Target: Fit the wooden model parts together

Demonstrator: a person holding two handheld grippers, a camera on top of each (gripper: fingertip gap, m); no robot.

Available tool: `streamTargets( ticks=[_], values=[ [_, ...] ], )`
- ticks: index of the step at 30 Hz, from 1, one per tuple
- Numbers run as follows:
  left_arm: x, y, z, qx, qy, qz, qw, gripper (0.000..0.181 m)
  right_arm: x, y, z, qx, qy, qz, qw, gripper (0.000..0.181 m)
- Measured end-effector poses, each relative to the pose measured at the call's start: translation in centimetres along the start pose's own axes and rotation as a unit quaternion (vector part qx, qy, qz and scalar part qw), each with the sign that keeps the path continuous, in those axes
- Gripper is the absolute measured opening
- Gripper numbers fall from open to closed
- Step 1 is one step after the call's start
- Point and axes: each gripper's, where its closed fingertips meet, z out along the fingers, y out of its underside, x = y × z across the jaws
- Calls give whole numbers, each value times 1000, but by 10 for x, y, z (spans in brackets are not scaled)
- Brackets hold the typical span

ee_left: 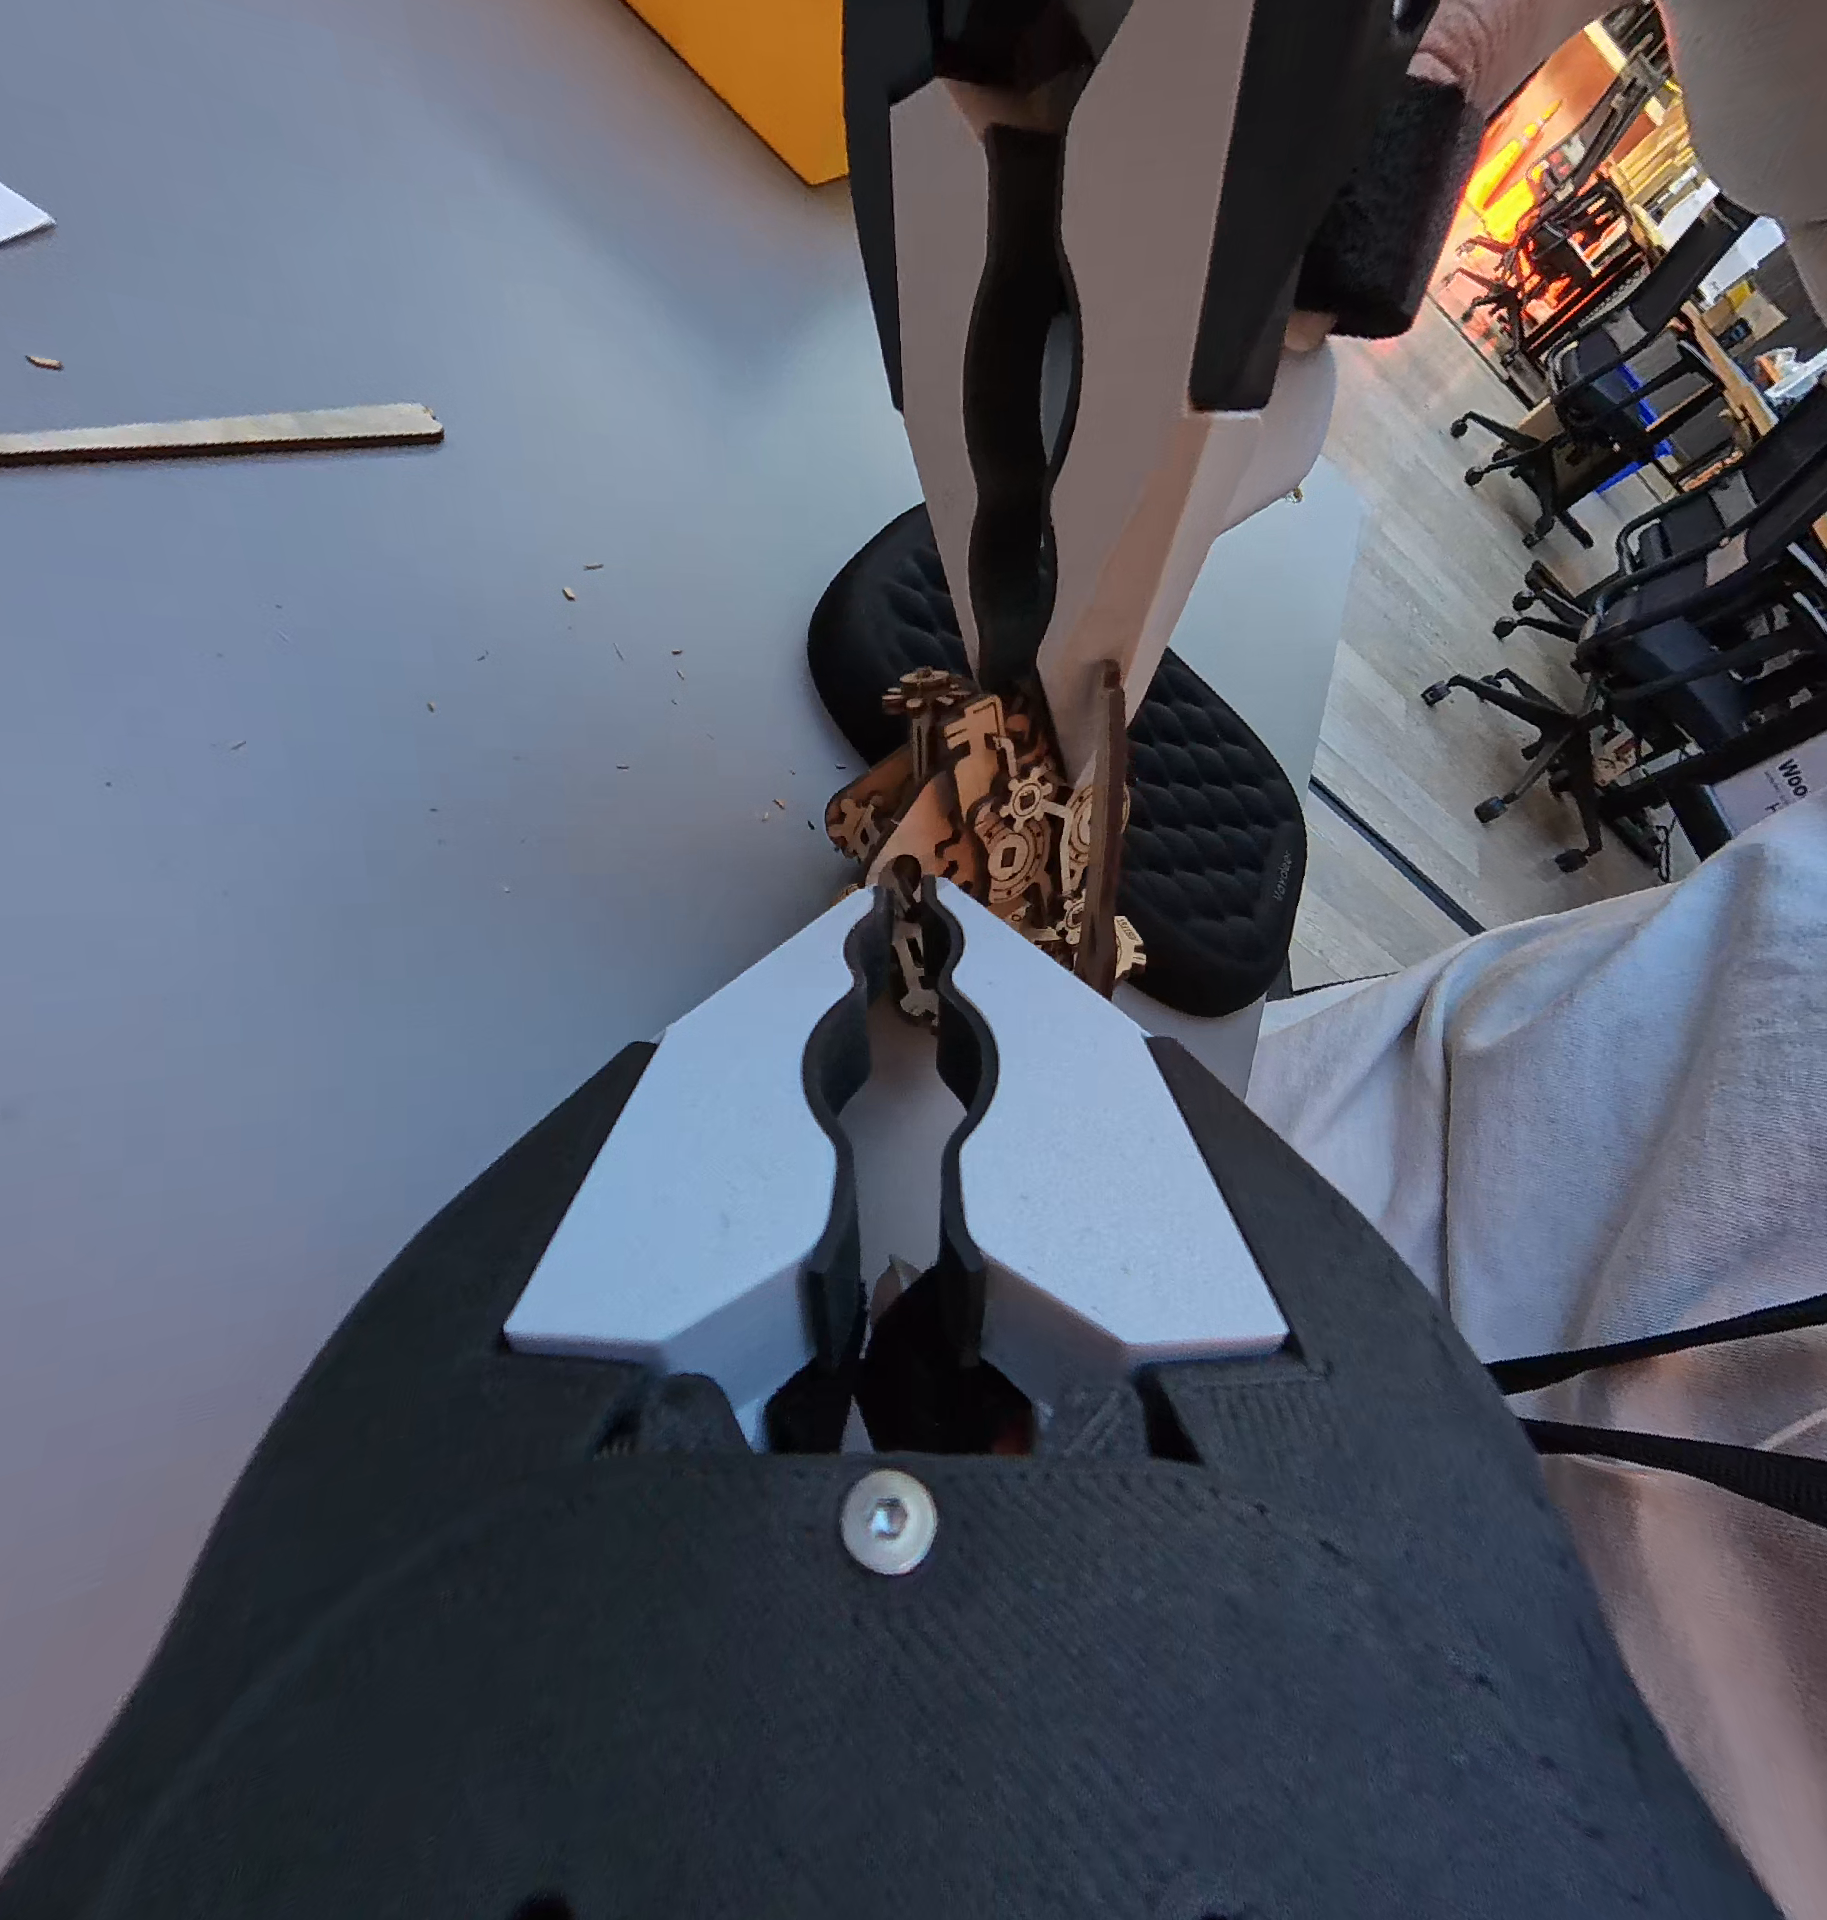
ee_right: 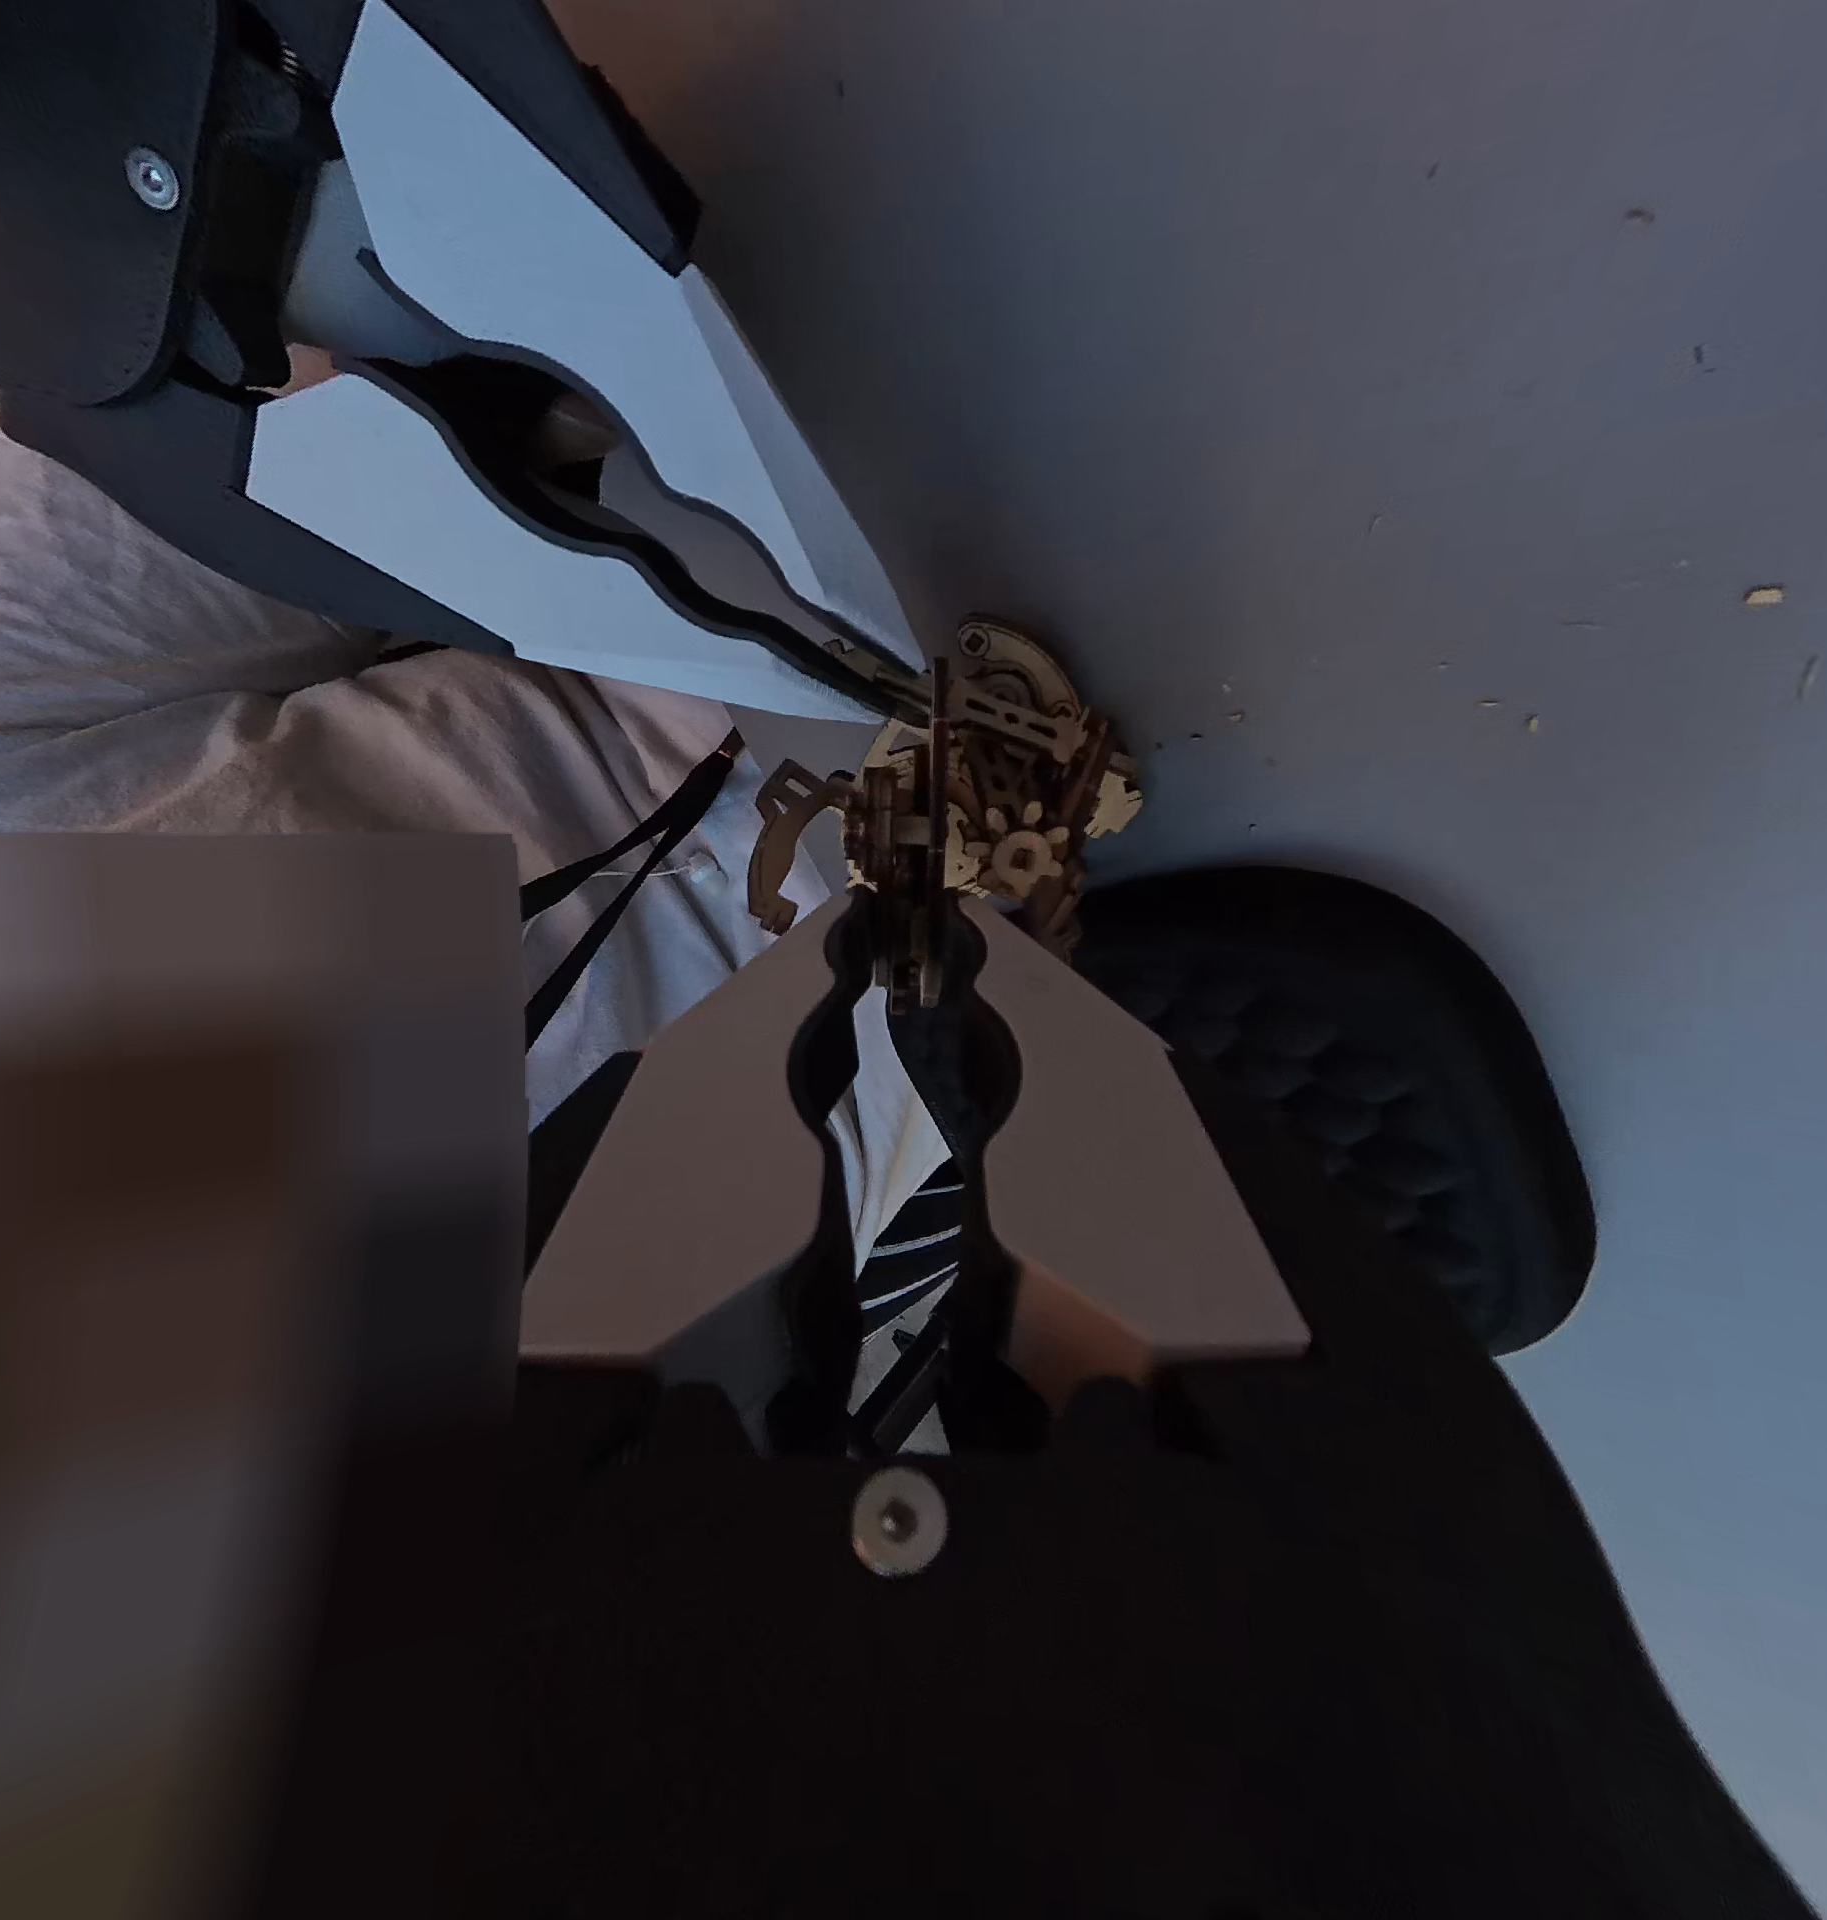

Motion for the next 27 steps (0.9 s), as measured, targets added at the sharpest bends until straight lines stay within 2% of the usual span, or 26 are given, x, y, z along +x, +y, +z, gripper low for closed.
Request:
streamTargets(
  ticks=[13, 19, 24, 27],
  values=[
    [-2, -1, -2, 15, -8, -17, 1000, 4, -1, -2, 0, 25, -19, 28, 999, 11],
    [-7, -2, -11, 40, -12, -44, 998, 25, -1, -2, 3, 33, -26, 32, 999, 11],
    [4, 4, -27, 72, 28, -80, 994, 31, -3, -2, 4, 31, -28, 28, 999, 11],
    [15, 16, -25, 62, 43, -81, 994, 54, -4, -2, 4, 30, -26, 25, 999, 11]
  ],
)
